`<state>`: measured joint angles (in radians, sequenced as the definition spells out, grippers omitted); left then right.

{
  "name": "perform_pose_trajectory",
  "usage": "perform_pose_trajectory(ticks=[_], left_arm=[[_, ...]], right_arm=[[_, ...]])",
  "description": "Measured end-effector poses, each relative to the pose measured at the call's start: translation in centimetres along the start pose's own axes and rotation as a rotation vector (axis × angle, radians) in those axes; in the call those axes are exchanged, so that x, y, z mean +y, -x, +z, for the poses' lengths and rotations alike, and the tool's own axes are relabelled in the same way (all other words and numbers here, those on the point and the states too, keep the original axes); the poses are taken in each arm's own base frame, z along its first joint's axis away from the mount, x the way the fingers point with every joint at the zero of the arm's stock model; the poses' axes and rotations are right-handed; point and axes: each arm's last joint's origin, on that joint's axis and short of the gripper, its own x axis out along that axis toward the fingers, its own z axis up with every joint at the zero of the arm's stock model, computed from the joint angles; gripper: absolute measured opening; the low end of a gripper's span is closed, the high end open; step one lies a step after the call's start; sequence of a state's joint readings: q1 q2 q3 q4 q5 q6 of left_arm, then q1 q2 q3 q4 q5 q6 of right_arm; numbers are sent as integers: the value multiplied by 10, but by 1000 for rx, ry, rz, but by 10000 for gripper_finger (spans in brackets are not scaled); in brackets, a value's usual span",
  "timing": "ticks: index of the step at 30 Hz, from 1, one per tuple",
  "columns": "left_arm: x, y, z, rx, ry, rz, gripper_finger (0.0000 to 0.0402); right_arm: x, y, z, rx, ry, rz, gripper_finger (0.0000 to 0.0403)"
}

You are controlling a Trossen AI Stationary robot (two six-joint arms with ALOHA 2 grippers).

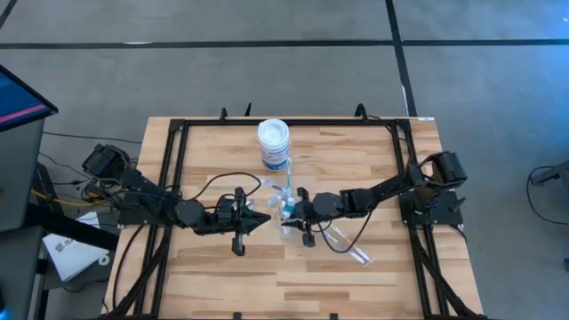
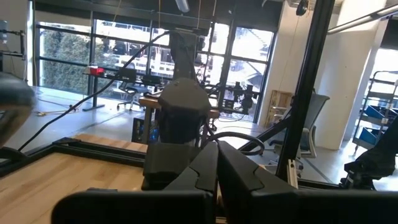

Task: Pick & Place toothbrushing station
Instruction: Put the bottom green toothbrush into the Transparent organizer

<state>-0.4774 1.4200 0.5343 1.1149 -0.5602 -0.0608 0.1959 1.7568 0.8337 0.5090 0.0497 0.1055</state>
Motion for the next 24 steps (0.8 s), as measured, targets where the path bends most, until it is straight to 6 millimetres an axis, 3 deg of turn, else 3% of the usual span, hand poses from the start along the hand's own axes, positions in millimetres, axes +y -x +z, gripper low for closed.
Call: perform_pose_trajectory(ticks=[17, 24], left_arm=[[0, 0, 0, 0, 0, 0, 1], [0, 0, 0, 0, -1, 0, 1]], right_arm=[[0, 1, 0, 0, 4, 1, 74], [0, 0, 4, -13, 18, 2, 121]])
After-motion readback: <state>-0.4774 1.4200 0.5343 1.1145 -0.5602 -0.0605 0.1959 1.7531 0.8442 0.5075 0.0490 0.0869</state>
